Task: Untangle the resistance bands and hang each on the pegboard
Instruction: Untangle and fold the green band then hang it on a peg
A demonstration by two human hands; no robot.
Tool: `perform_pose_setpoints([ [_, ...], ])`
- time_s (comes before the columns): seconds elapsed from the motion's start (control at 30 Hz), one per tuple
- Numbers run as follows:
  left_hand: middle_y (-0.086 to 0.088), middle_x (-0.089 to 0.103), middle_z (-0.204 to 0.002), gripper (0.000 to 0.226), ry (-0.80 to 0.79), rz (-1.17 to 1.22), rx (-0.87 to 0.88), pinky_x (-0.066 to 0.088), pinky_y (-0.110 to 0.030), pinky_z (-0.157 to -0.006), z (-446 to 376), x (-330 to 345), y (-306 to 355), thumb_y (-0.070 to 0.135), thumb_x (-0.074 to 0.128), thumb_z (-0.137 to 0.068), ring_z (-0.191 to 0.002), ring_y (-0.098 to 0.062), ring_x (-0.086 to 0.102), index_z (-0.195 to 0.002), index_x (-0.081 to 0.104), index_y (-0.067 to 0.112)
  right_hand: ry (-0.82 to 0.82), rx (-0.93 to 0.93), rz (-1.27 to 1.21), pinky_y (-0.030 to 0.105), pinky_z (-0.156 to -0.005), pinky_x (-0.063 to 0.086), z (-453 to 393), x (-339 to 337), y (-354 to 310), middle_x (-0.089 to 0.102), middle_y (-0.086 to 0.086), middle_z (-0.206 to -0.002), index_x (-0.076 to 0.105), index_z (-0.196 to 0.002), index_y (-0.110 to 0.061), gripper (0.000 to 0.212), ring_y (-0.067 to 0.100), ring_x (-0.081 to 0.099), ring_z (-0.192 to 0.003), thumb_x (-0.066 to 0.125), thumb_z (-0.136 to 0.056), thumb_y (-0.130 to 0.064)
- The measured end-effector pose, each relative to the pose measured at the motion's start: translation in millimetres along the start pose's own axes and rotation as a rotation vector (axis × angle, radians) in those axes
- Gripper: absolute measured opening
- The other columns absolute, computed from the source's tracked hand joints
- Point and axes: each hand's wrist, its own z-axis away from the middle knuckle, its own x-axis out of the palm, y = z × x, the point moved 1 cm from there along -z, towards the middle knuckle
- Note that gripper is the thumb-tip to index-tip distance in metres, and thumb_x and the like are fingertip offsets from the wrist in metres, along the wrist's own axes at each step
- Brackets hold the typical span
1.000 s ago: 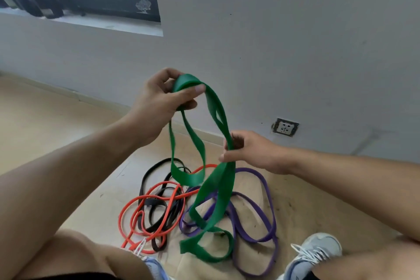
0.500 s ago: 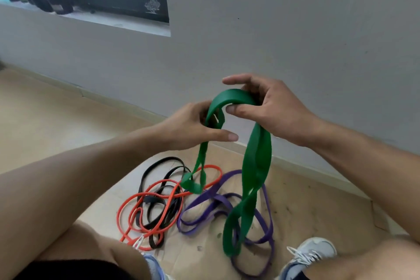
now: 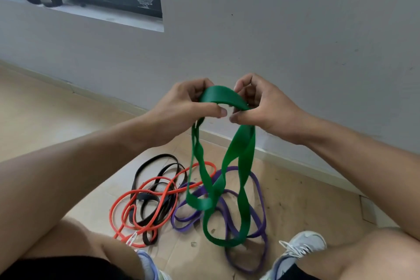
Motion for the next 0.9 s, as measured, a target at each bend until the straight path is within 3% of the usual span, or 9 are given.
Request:
perform_pose_setpoints([
  [0.17,-0.011,0.067,-0.087,0.022,0.028,0.112,0.017,0.049,-0.016,-0.067,1.0,0.1,4.6,0.001,0.076,-0.077,-0.081,-0.019,0.065,-0.088,0.059,0.009,-0.202,0.176,0.136,0.043,-0.092,0.061,6.0,34.8,37.5,0.077,0.006,-0.097,0.069,-0.097,-0.017,0.018,0.019,0.075,-0.092,0.083,-0.086,-0.018],
  [0.27,-0.012,0.069,-0.091,0.020,0.061,0.134,-0.038,0.053,-0.026,-0.082,1.0,-12.1,0.4,0.008,0.075,-0.075,-0.090,-0.025,0.067,-0.089,0.060,0.010,-0.243,0.221,0.161,0.042,-0.092,0.061,3.4,40.3,45.3,0.076,0.006,-0.096,0.067,-0.096,-0.013,0.019,0.020,0.075,-0.092,0.081,-0.088,-0.023],
  [0.37,-0.003,0.067,-0.082,0.027,0.038,0.010,-0.176,0.049,-0.034,-0.086,4.0,-32.2,-5.6,0.031,0.078,-0.077,-0.087,-0.020,0.065,-0.091,0.062,0.014,-0.193,0.201,0.251,0.038,-0.077,0.061,-0.4,33.9,34.9,0.067,0.003,-0.082,0.053,-0.088,-0.022,0.025,0.020,0.075,-0.083,0.078,-0.090,-0.023],
  [0.47,0.000,0.066,-0.077,0.060,-0.032,-0.287,-0.274,0.045,-0.033,-0.081,9.0,-36.2,-13.4,0.069,0.069,-0.070,-0.078,-0.015,0.063,-0.097,0.066,0.015,-0.058,0.128,0.421,0.028,-0.059,0.045,-5.6,29.9,18.6,0.056,-0.001,-0.081,0.048,-0.090,-0.026,0.032,0.012,0.059,-0.067,0.079,-0.087,-0.026],
  [0.53,0.000,0.064,-0.073,0.067,-0.104,-0.353,-0.313,0.046,-0.034,-0.081,12.0,-25.8,-16.7,0.077,0.061,-0.071,-0.072,-0.015,0.061,-0.098,0.069,0.016,-0.056,0.067,0.435,0.023,-0.055,0.040,-8.2,31.5,10.1,0.057,-0.004,-0.082,0.046,-0.091,-0.029,0.037,0.010,0.053,-0.066,0.082,-0.083,-0.029],
  [0.63,-0.003,0.059,-0.072,0.057,-0.156,-0.314,-0.305,0.047,-0.040,-0.084,13.7,-15.0,-14.4,0.074,0.058,-0.083,-0.071,-0.019,0.056,-0.084,0.072,0.018,-0.088,0.045,0.393,0.020,-0.057,0.040,-7.7,33.0,8.8,0.058,-0.006,-0.084,0.047,-0.094,-0.031,0.043,0.008,0.053,-0.067,0.088,-0.079,-0.032],
  [0.73,-0.004,0.055,-0.071,0.045,-0.075,-0.291,-0.270,0.047,-0.048,-0.080,12.6,-15.7,-10.2,0.064,0.059,-0.091,-0.068,-0.020,0.051,-0.070,0.074,0.027,-0.148,0.109,0.343,0.019,-0.061,0.044,-4.5,31.6,17.5,0.064,-0.005,-0.089,0.055,-0.102,-0.027,0.047,0.009,0.061,-0.075,0.092,-0.075,-0.033],
  [0.8,-0.001,0.055,-0.065,0.036,-0.005,-0.306,-0.247,0.040,-0.041,-0.067,11.3,-13.3,-10.8,0.051,0.067,-0.092,-0.061,-0.018,0.050,-0.070,0.072,0.023,-0.217,0.166,0.294,0.019,-0.067,0.052,-1.3,34.7,26.1,0.068,-0.007,-0.097,0.059,-0.112,-0.027,0.053,0.008,0.067,-0.086,0.093,-0.072,-0.034],
  [0.9,-0.005,0.063,-0.065,0.028,0.055,-0.307,-0.179,0.041,-0.035,-0.066,9.3,-7.9,-9.1,0.040,0.070,-0.094,-0.061,-0.014,0.056,-0.080,0.075,0.017,-0.283,0.201,0.376,0.031,-0.082,0.058,0.6,43.0,51.5,0.070,-0.005,-0.103,0.061,-0.114,-0.028,0.055,0.013,0.068,-0.096,0.093,-0.071,-0.037],
])
